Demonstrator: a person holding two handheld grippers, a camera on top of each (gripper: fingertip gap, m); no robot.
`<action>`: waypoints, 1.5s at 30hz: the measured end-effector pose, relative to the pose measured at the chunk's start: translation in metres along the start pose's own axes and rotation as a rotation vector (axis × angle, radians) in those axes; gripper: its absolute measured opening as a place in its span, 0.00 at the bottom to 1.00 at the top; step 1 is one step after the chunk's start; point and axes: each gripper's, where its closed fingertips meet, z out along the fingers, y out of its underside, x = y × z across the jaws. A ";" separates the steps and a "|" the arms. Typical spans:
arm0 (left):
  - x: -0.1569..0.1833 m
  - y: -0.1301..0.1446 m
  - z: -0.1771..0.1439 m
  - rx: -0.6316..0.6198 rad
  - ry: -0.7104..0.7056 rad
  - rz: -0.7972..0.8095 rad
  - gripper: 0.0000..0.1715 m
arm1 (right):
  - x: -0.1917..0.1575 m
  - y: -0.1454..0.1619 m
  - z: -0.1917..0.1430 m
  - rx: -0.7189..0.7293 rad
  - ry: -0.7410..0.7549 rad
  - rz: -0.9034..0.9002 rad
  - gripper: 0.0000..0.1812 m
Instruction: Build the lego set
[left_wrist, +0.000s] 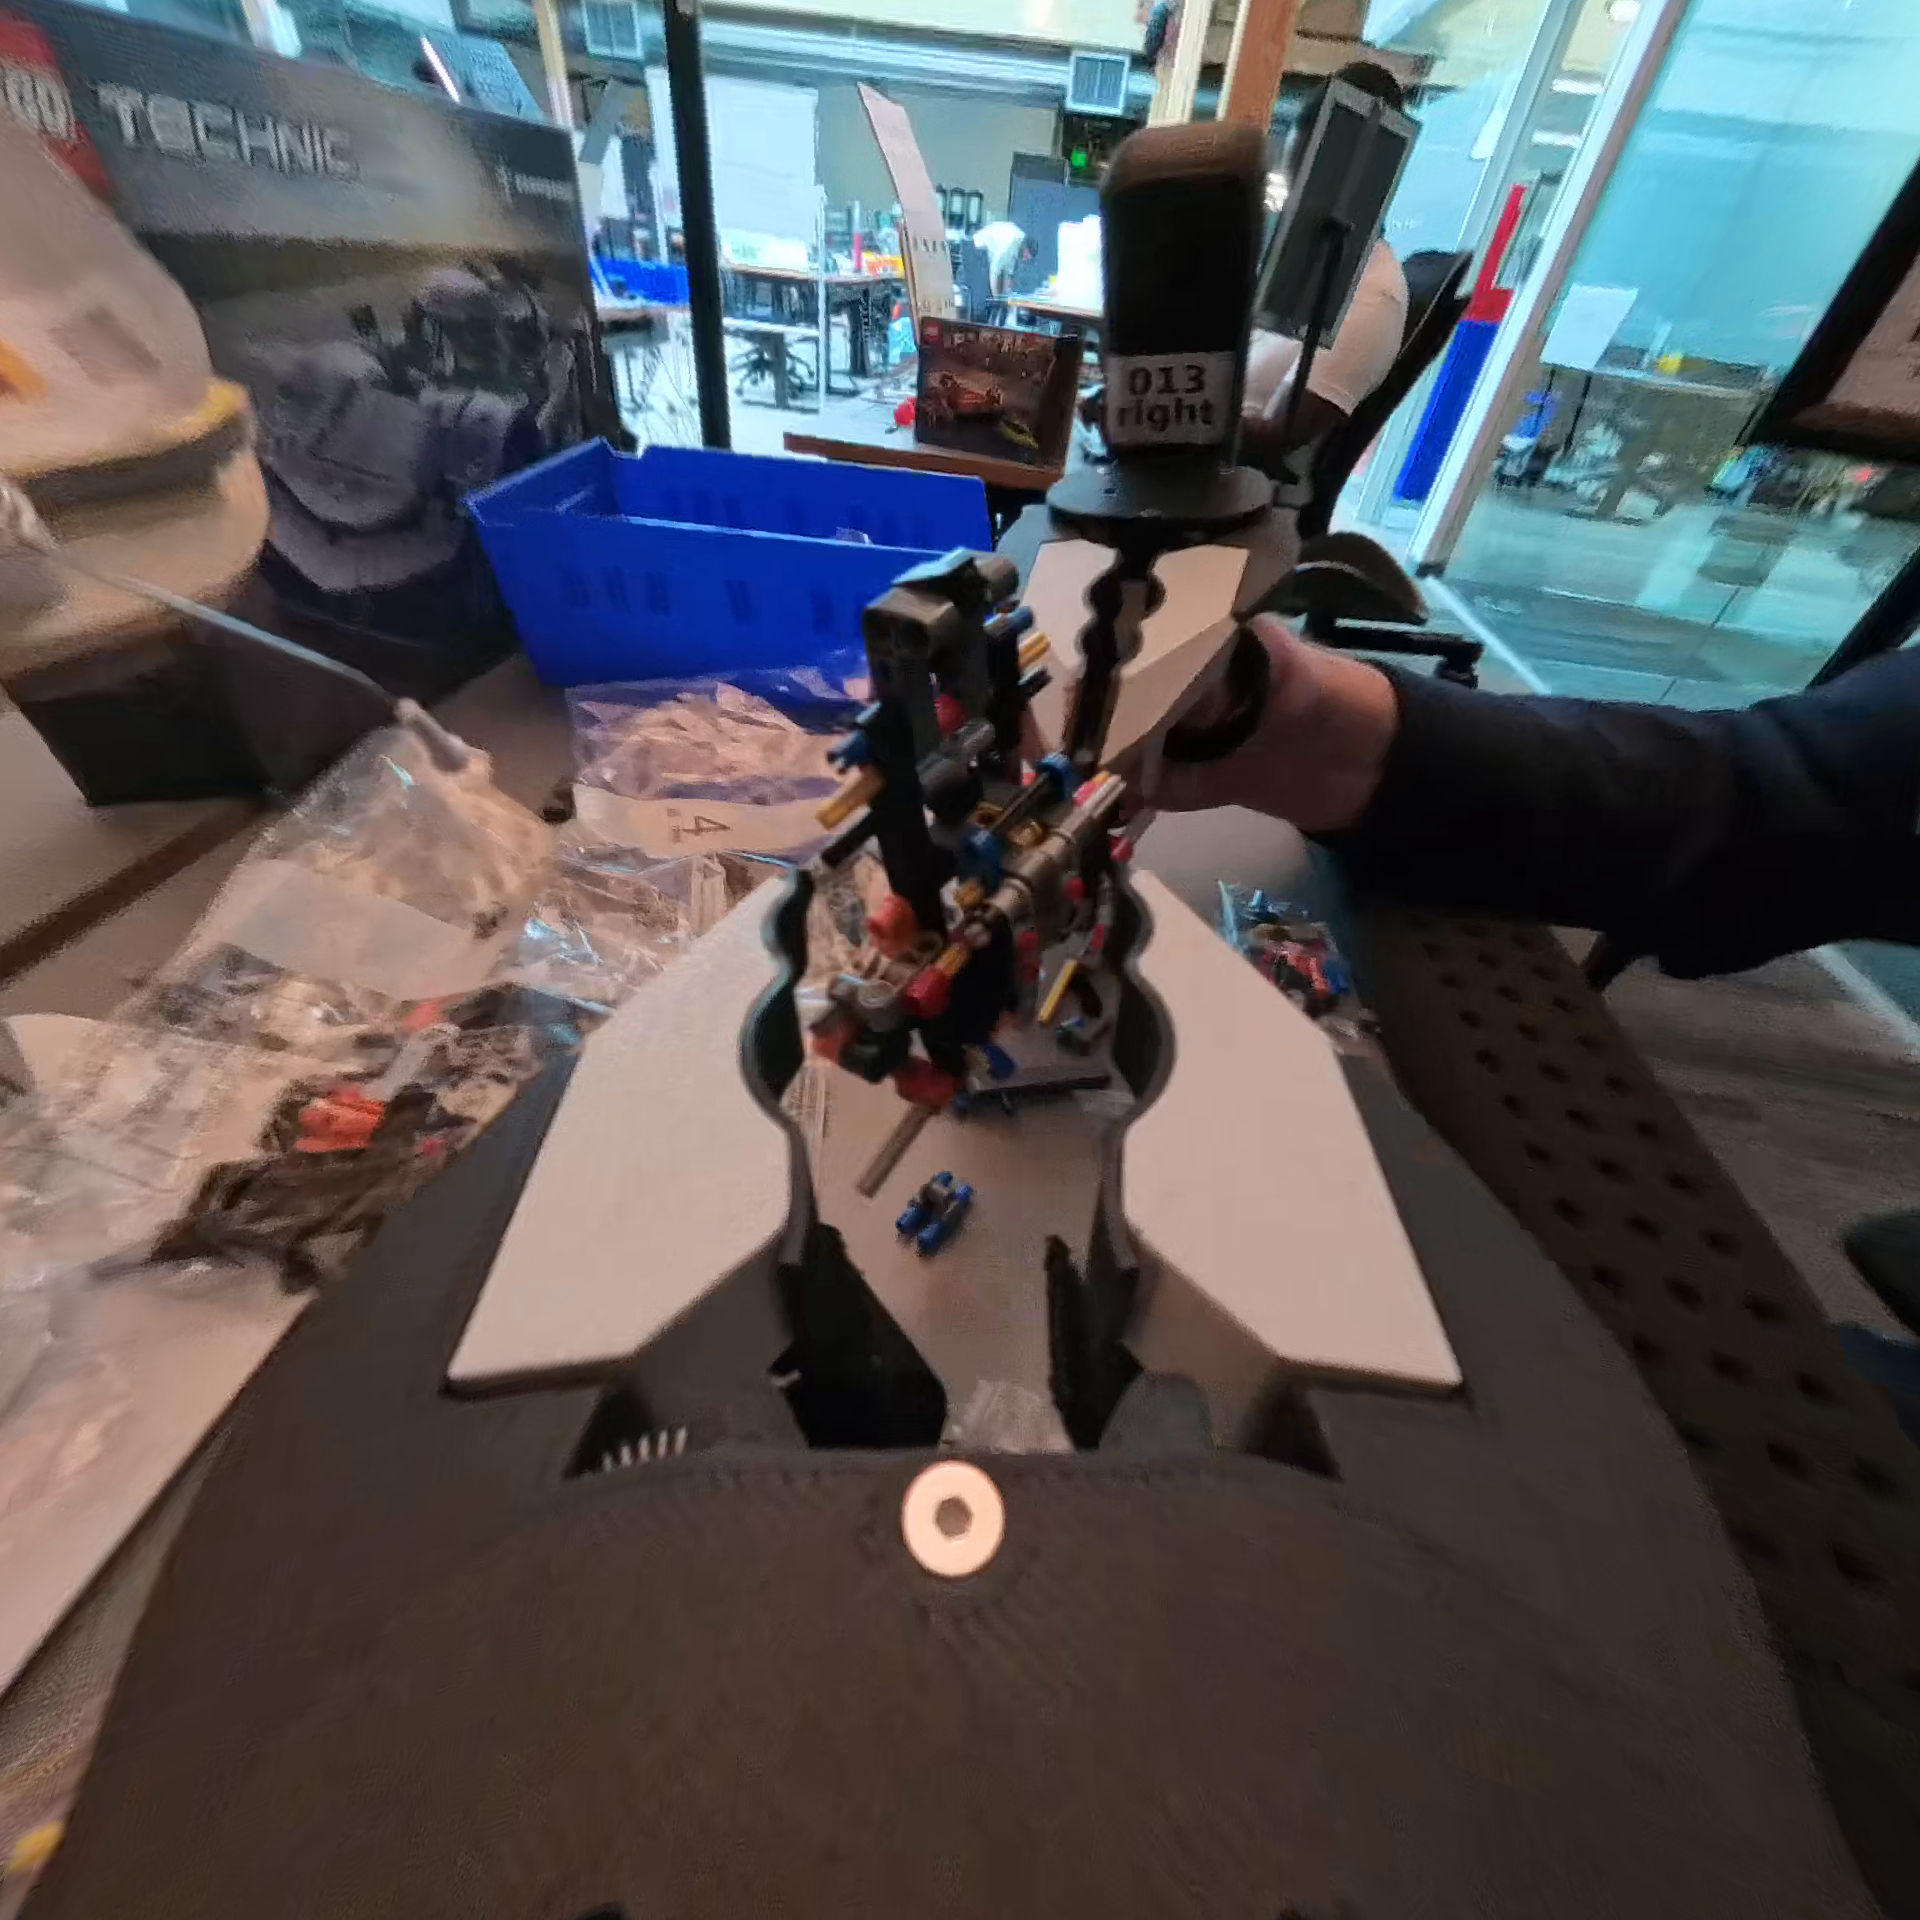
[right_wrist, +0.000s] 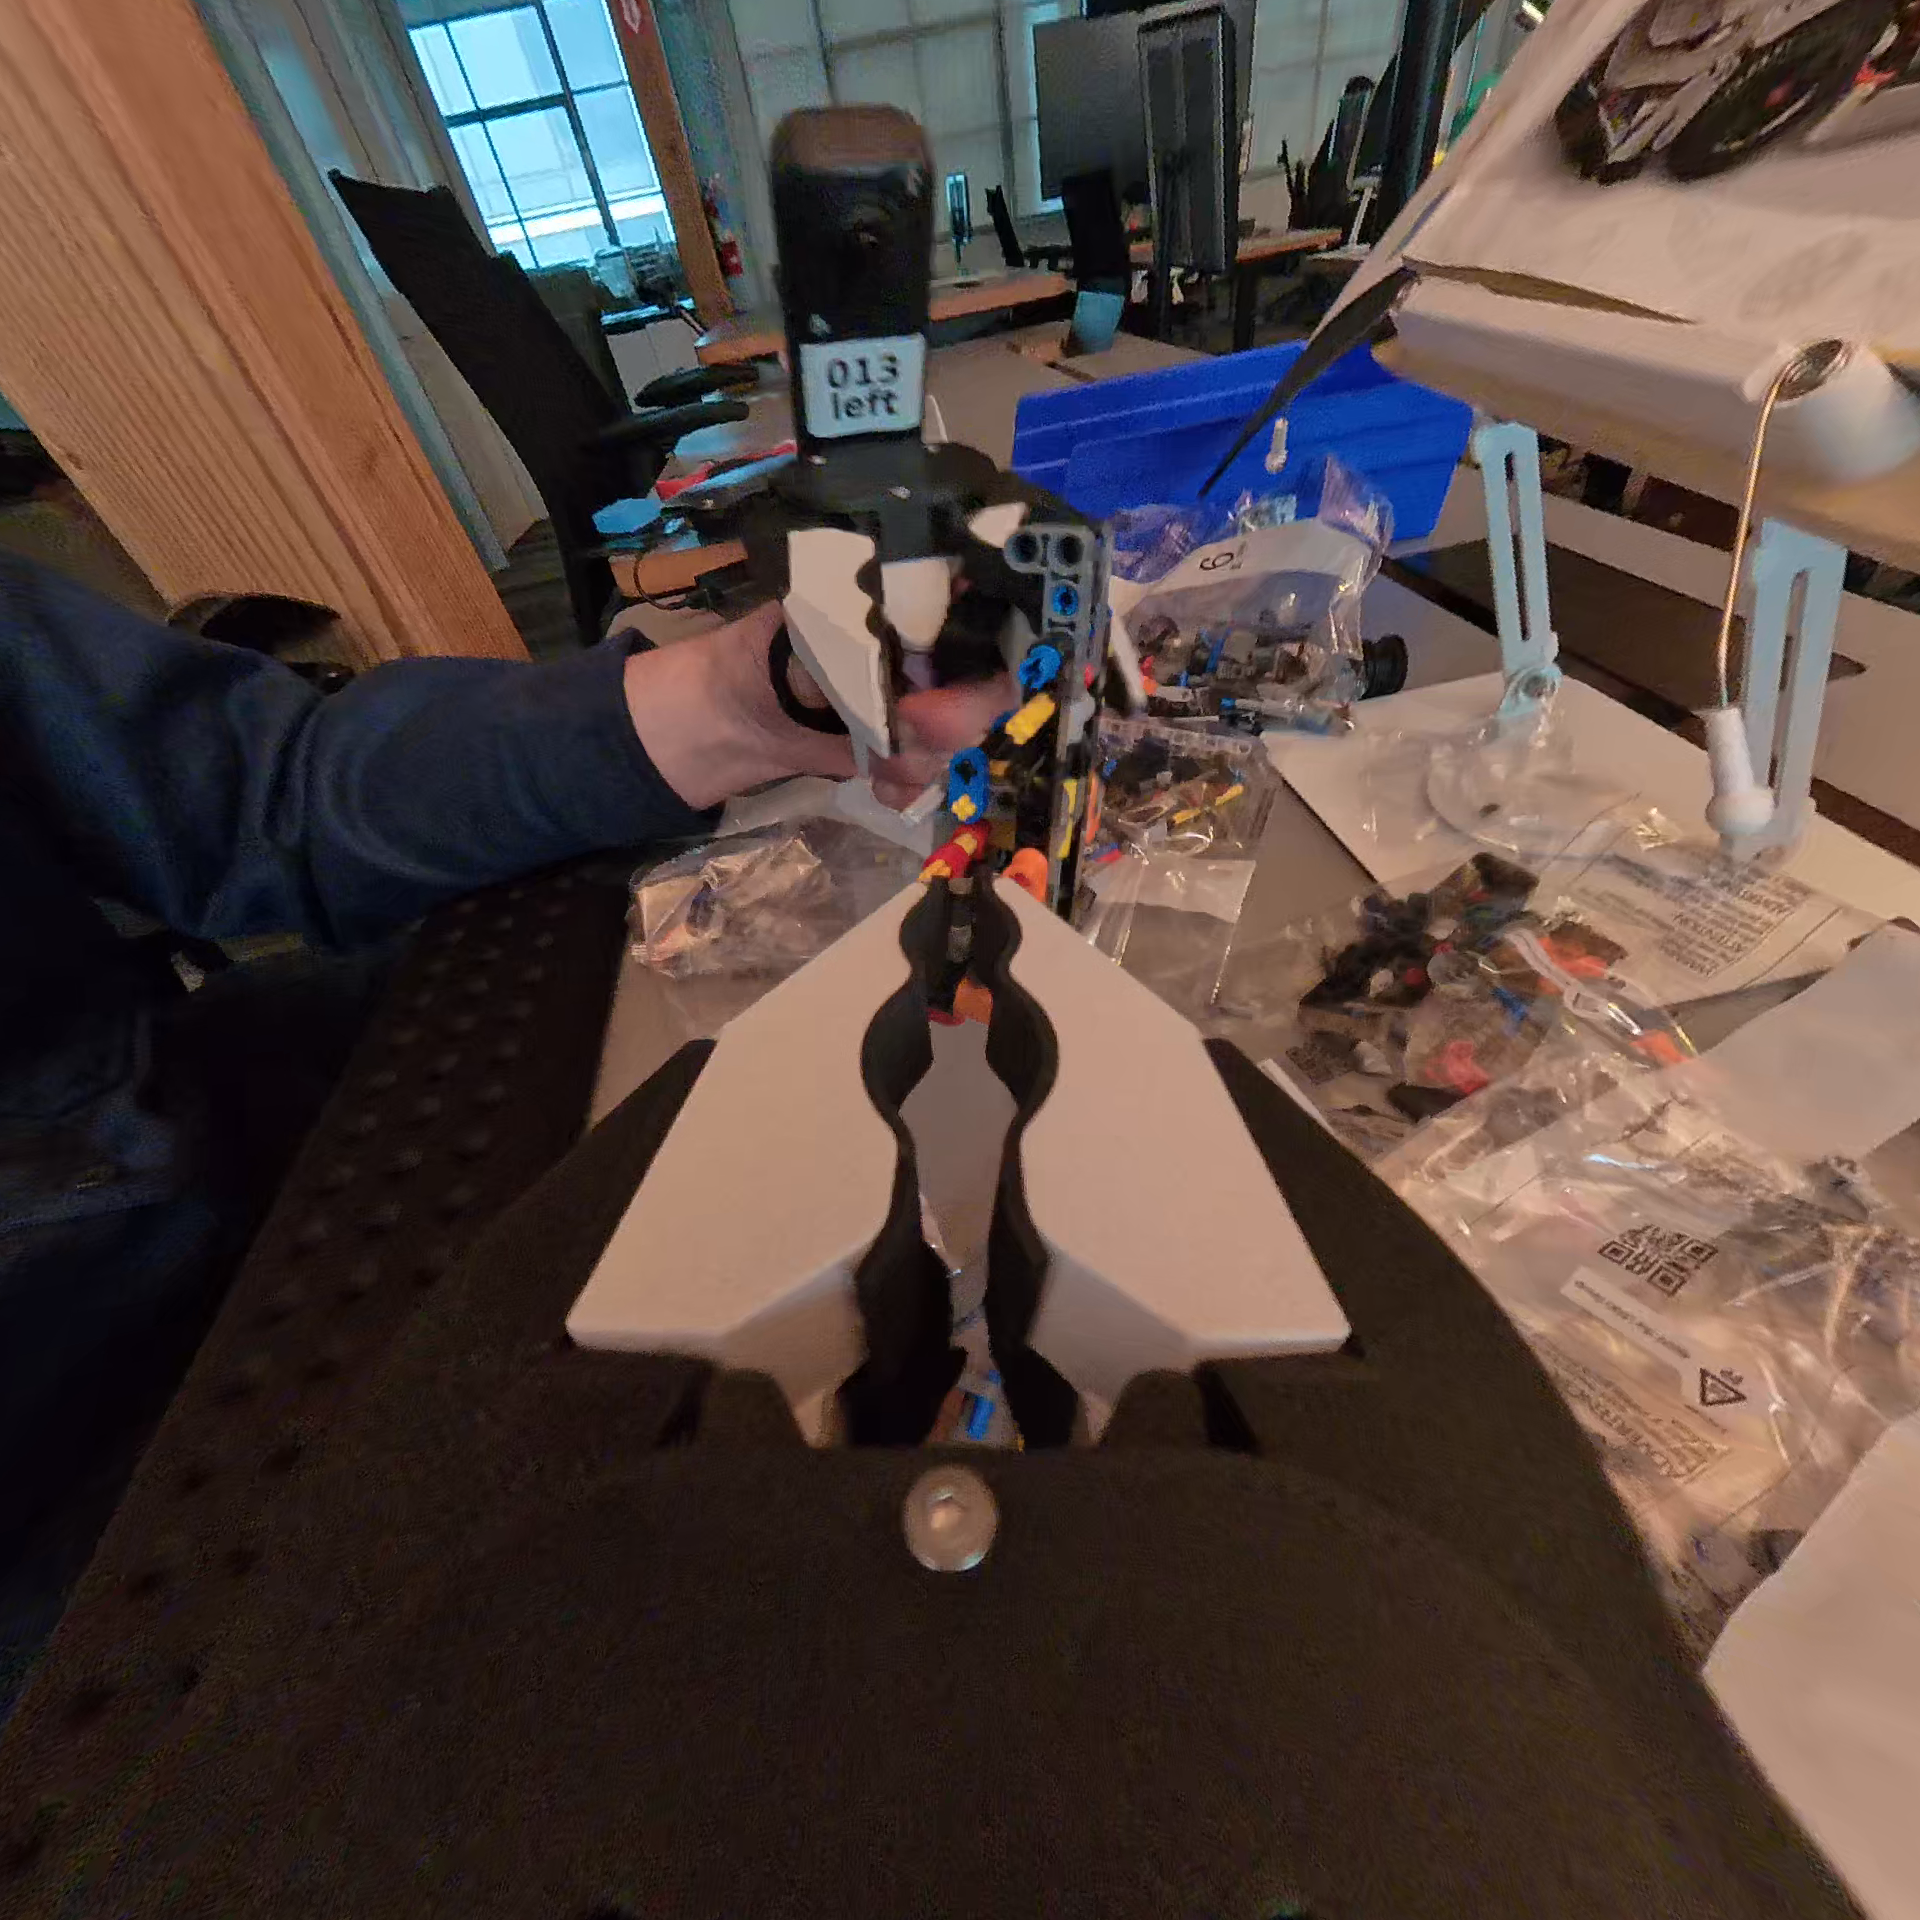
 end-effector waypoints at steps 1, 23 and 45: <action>-0.001 0.003 0.001 -0.007 0.013 -0.031 0.36 | 0.000 -0.001 0.000 0.004 0.001 -0.004 0.00; 0.008 0.034 0.032 -0.248 -0.032 0.080 0.34 | -0.016 -0.002 0.007 -0.033 -0.009 -0.124 0.00; -0.003 0.048 0.030 -0.378 -0.127 0.186 0.33 | -0.017 0.005 0.014 -0.137 0.109 -0.321 0.00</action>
